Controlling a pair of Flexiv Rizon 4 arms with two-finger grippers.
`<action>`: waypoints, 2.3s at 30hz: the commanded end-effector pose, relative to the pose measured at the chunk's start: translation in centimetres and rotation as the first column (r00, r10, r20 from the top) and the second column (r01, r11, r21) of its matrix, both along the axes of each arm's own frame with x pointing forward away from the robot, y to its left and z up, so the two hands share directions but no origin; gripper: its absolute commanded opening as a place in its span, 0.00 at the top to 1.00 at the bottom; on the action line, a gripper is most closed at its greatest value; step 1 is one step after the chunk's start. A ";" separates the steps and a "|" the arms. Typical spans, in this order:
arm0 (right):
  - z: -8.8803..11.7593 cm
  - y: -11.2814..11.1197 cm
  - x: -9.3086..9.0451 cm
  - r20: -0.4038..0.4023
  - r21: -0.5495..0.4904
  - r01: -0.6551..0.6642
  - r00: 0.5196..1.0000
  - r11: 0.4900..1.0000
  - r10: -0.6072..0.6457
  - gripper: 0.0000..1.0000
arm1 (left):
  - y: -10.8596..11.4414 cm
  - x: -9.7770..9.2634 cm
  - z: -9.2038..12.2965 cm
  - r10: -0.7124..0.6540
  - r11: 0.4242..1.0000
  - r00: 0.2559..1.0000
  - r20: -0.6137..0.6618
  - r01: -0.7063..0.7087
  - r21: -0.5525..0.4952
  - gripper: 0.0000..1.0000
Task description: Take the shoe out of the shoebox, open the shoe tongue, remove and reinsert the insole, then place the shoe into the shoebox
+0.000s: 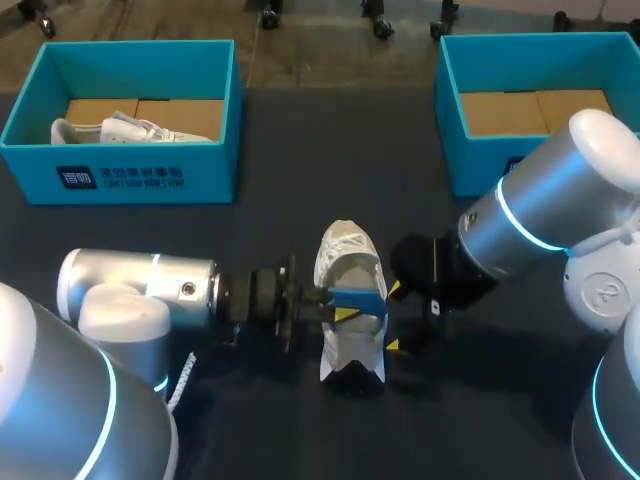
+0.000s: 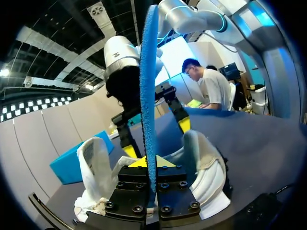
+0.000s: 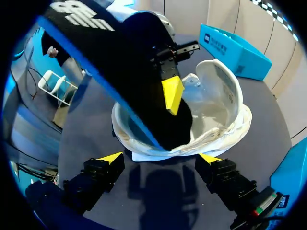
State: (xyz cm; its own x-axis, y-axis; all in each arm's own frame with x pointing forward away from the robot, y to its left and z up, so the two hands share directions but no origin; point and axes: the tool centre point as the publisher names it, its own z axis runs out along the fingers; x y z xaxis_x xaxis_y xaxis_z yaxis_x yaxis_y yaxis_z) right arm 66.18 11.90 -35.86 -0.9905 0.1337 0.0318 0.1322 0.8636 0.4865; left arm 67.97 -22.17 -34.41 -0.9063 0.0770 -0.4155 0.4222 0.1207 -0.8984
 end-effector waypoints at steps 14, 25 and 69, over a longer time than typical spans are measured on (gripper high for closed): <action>-0.1 0.0 -0.1 0.002 0.002 0.000 1.000 1.000 0.000 0.00 | 0.9 -0.9 1.8 -0.033 0.999 0.999 0.008 0.034 -0.035 0.88; -0.1 0.0 -0.1 0.002 0.002 0.000 1.000 1.000 0.000 0.00 | 0.7 -2.5 2.7 -0.099 0.994 0.994 0.051 0.101 -0.035 0.80; -0.1 0.0 -0.1 0.002 0.002 0.000 1.000 1.000 0.000 0.00 | -0.6 -2.2 2.4 -0.007 0.999 0.965 0.263 0.016 -0.030 0.71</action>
